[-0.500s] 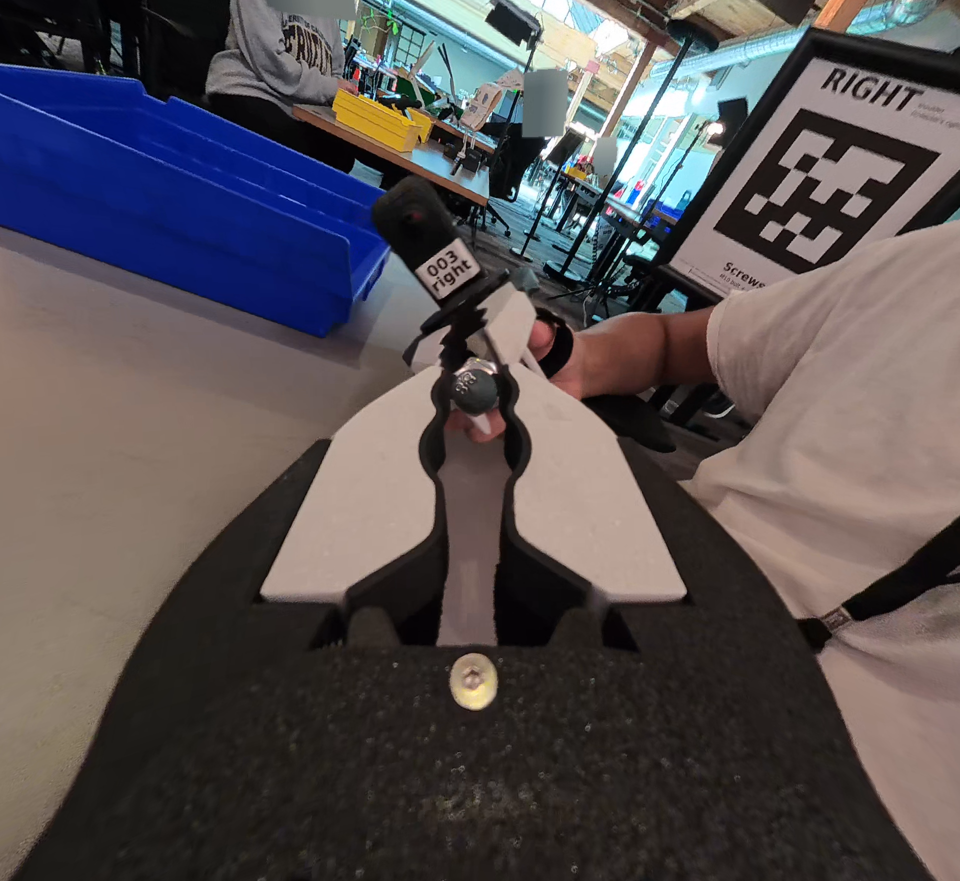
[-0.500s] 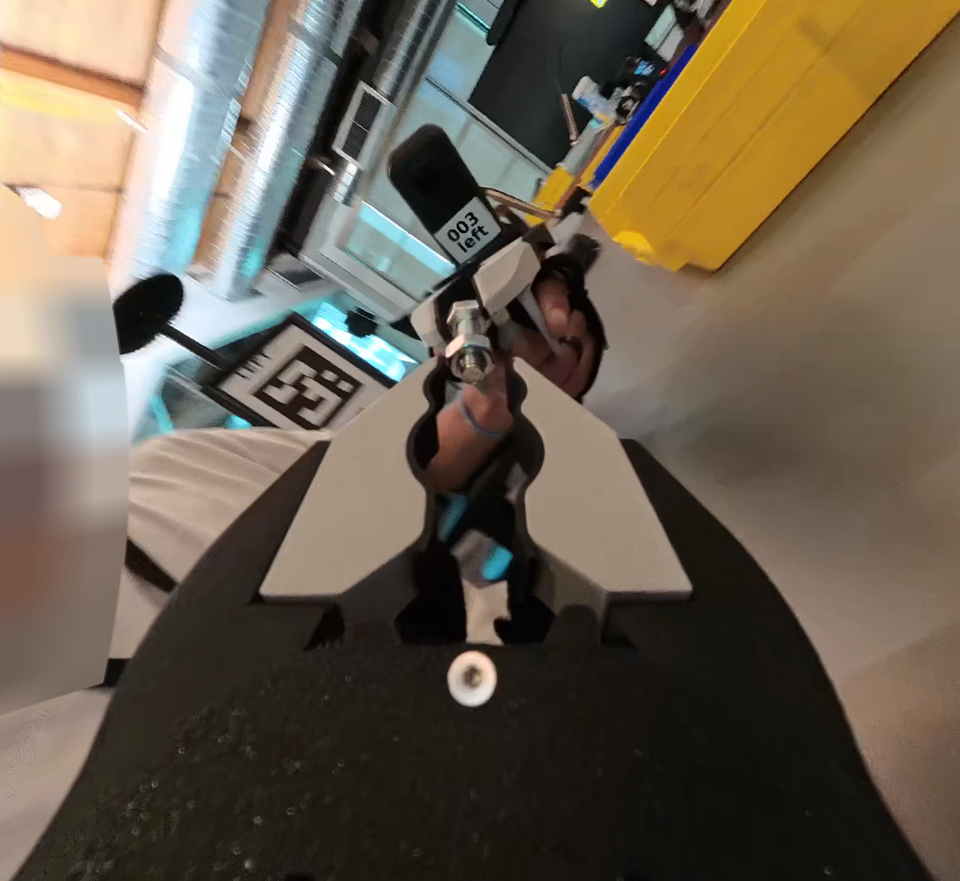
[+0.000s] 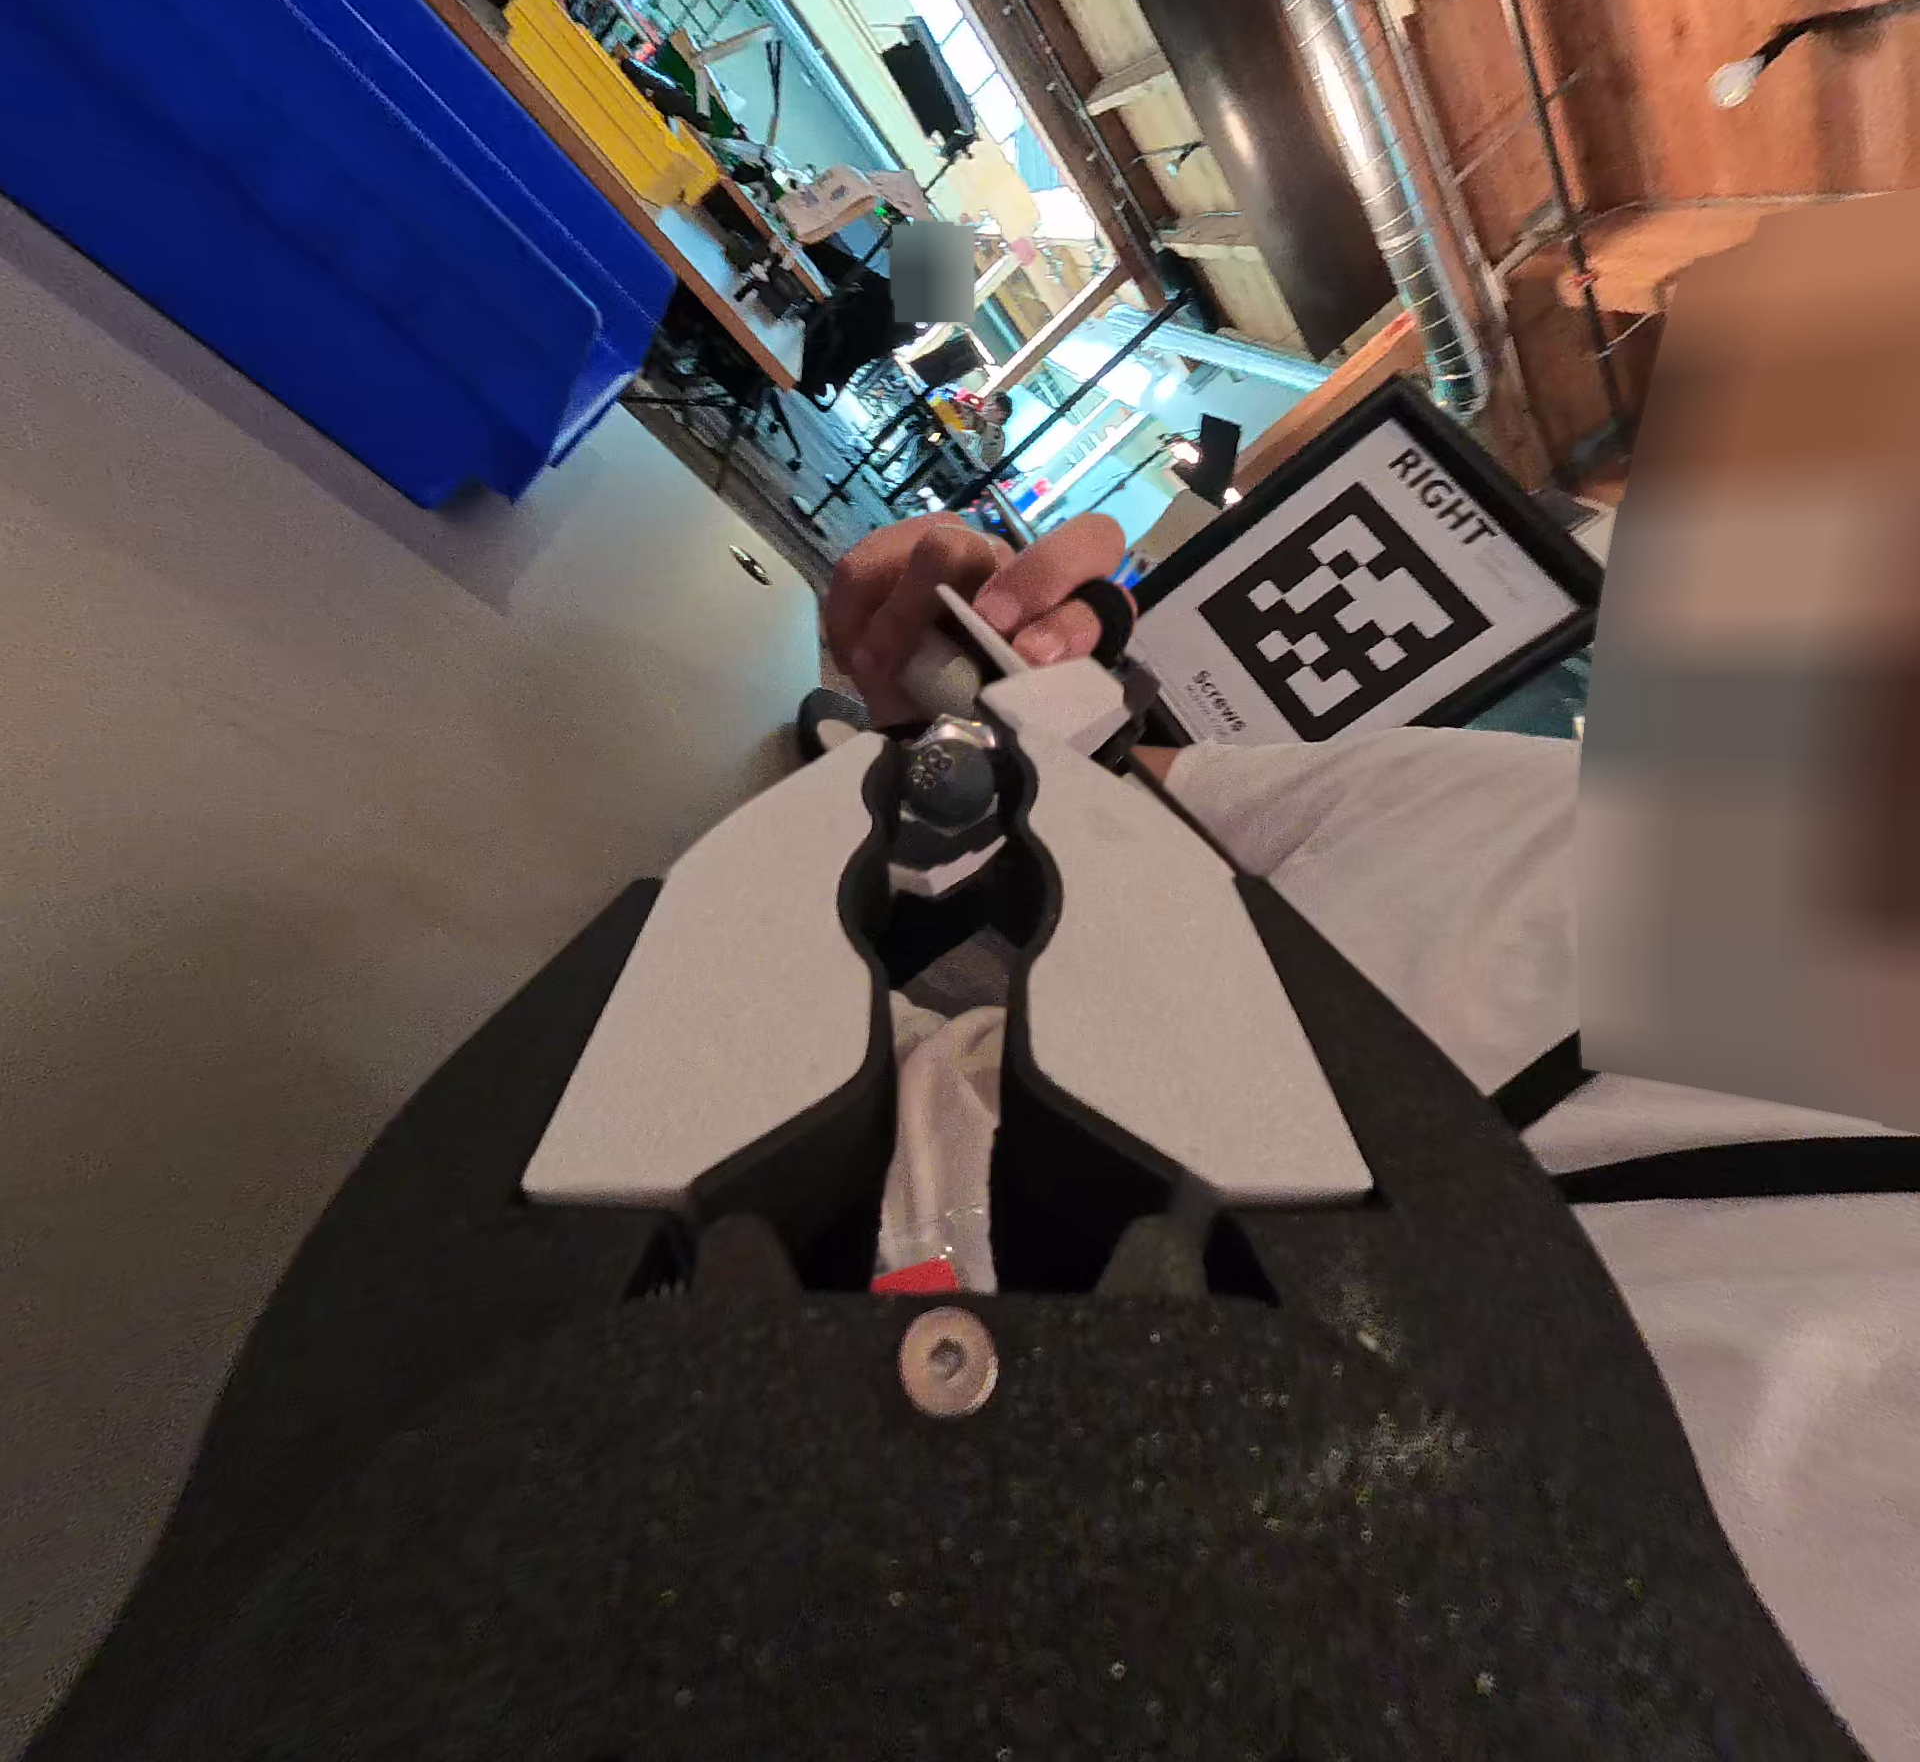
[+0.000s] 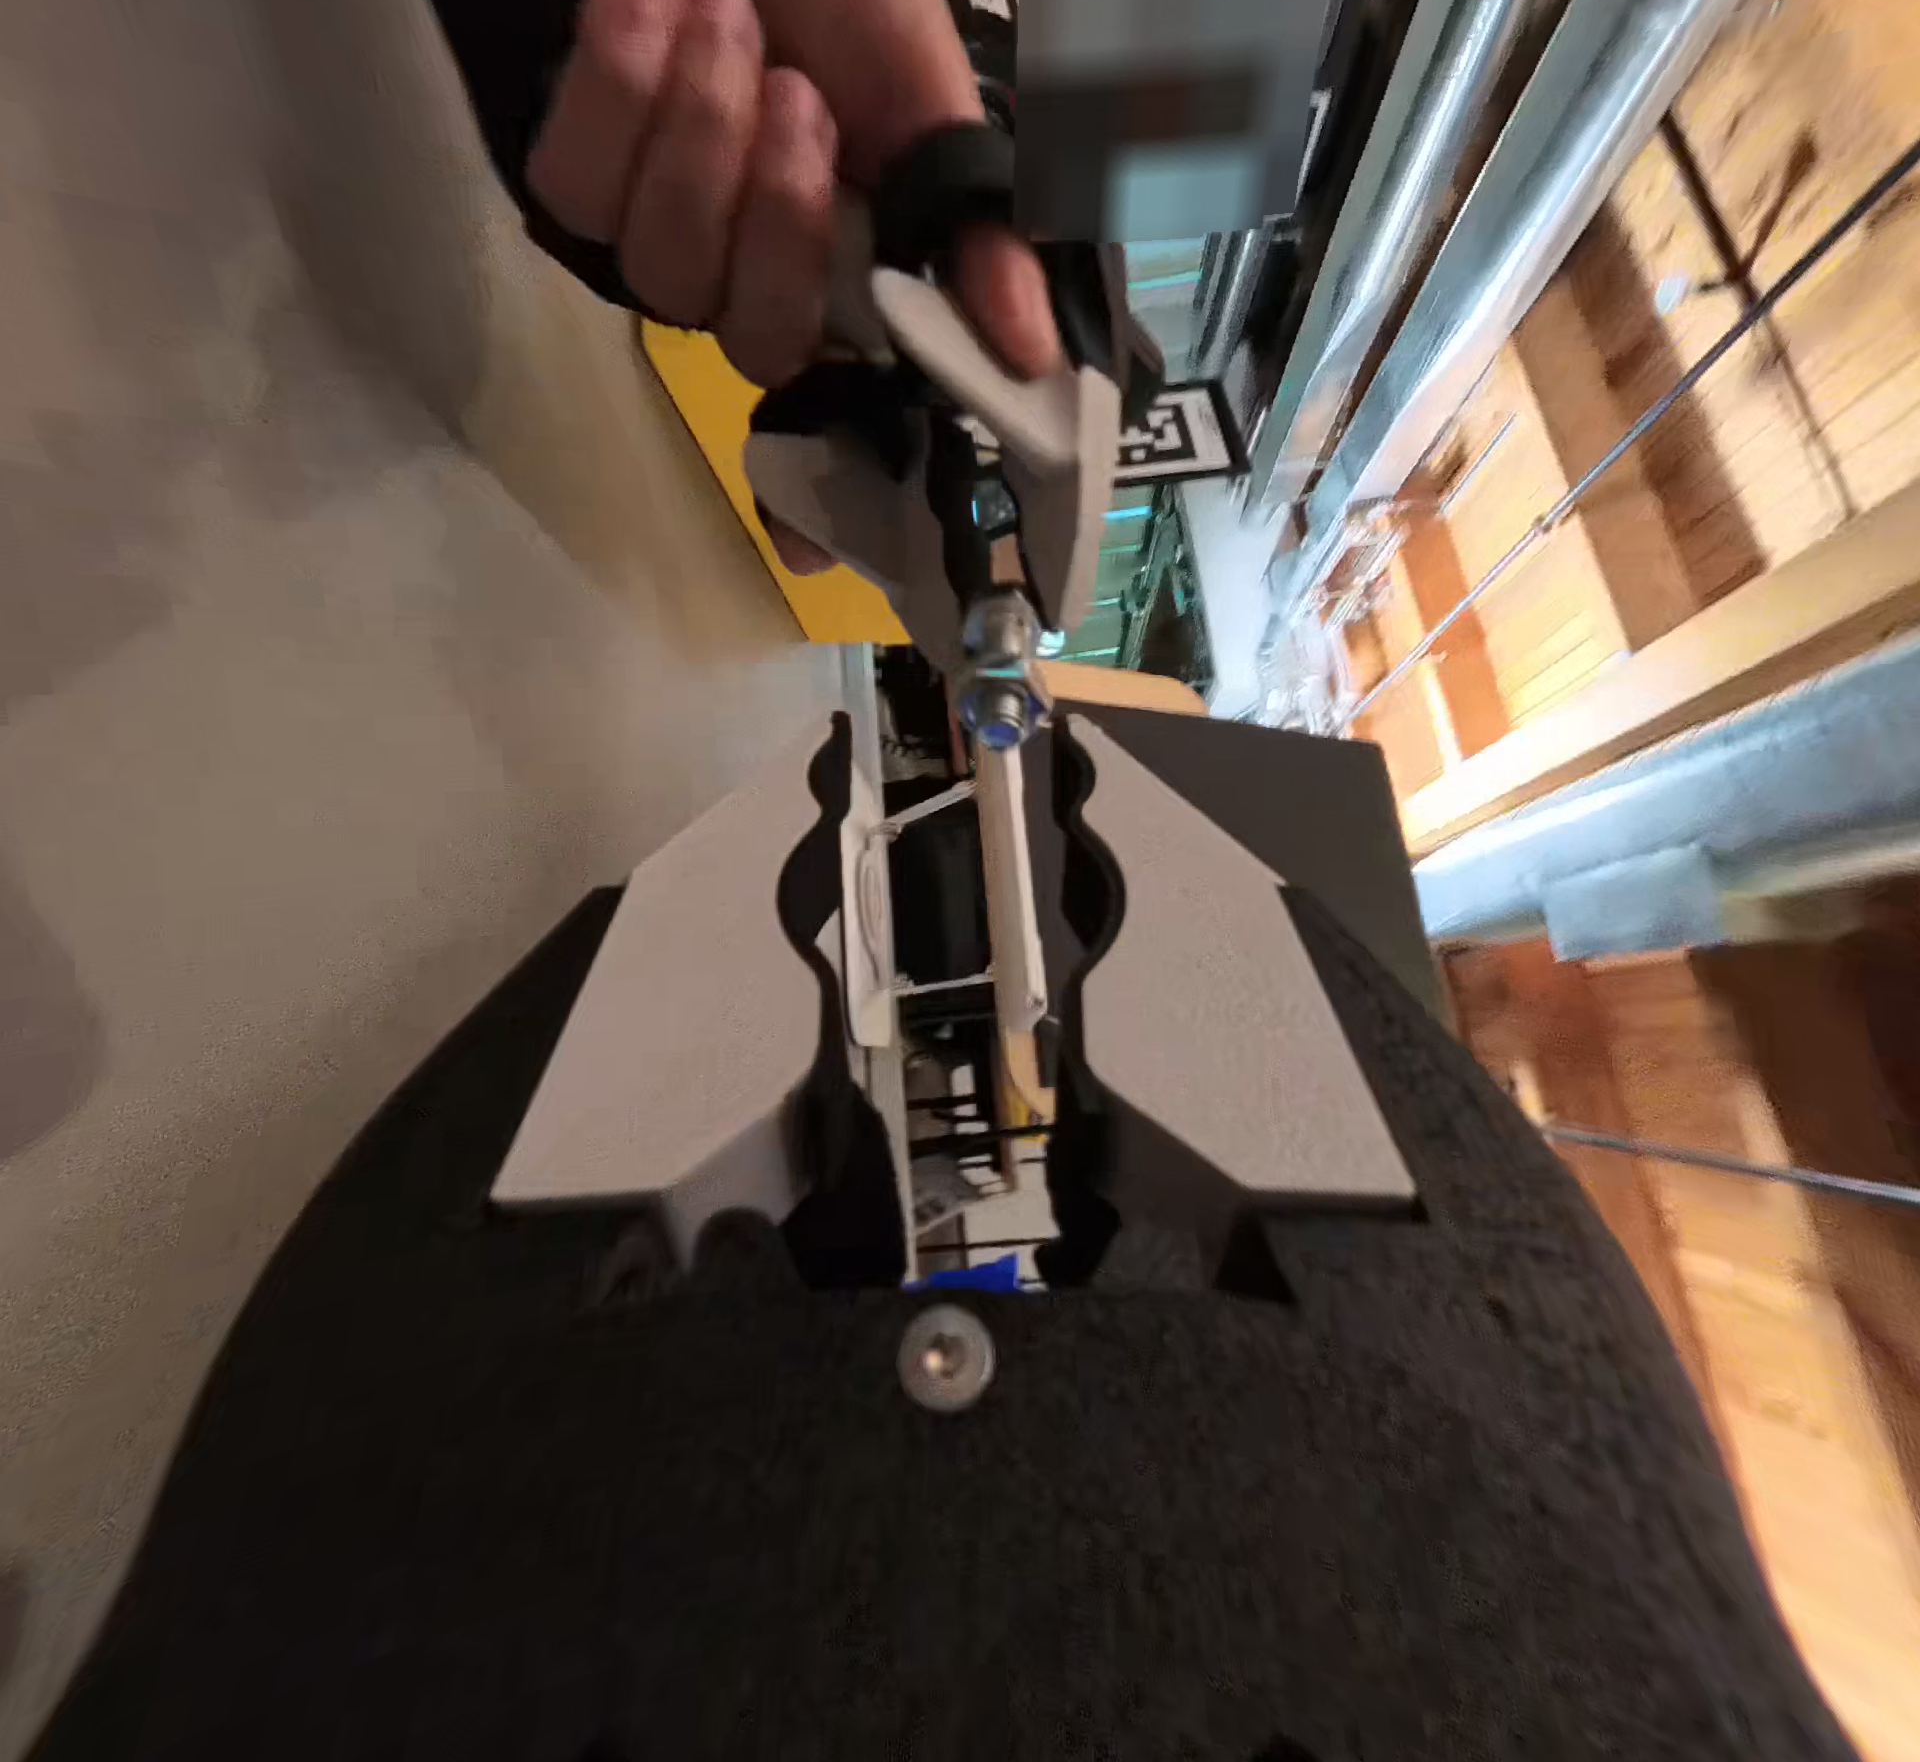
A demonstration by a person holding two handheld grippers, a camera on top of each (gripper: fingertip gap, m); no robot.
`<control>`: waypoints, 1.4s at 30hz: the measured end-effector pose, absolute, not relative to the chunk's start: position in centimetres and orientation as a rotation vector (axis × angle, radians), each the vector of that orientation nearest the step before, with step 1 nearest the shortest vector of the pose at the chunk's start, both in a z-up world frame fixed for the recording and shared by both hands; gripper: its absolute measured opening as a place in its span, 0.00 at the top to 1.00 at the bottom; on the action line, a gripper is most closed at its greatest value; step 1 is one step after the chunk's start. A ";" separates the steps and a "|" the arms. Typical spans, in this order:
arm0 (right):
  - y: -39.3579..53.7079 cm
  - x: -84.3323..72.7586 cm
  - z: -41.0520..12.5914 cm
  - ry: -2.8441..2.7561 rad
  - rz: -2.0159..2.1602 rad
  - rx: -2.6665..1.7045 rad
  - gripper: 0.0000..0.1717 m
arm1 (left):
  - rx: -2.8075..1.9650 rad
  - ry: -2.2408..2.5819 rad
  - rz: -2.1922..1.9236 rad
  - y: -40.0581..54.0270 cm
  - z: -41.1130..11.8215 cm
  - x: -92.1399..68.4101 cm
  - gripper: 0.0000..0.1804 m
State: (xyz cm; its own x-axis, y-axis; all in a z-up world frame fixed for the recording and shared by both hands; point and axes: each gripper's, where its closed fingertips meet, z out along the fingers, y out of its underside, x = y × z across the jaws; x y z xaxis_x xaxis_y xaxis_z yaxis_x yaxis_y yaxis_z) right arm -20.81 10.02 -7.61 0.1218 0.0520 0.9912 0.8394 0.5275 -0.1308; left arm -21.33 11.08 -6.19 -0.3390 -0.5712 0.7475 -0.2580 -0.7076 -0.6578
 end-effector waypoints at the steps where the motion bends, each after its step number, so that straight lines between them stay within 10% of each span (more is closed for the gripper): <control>1: 9.9 -21.0 -7.7 -1.346 -0.710 -0.841 0.78 | -1.665 1.071 -2.178 11.0 -6.2 -21.3 0.91; 15: 10.4 -20.8 -7.5 -1.275 -0.504 -1.017 0.90 | -1.693 1.136 -2.063 10.7 -7.0 -20.8 0.91; 33: 10.9 -21.4 -6.4 -0.095 1.850 -1.648 0.90 | -1.381 1.280 -1.580 10.9 -5.1 -21.0 0.90; 42: 11.5 -20.9 -7.8 -0.612 1.071 -1.686 0.74 | -1.446 1.101 -1.814 12.2 -4.2 -21.6 0.91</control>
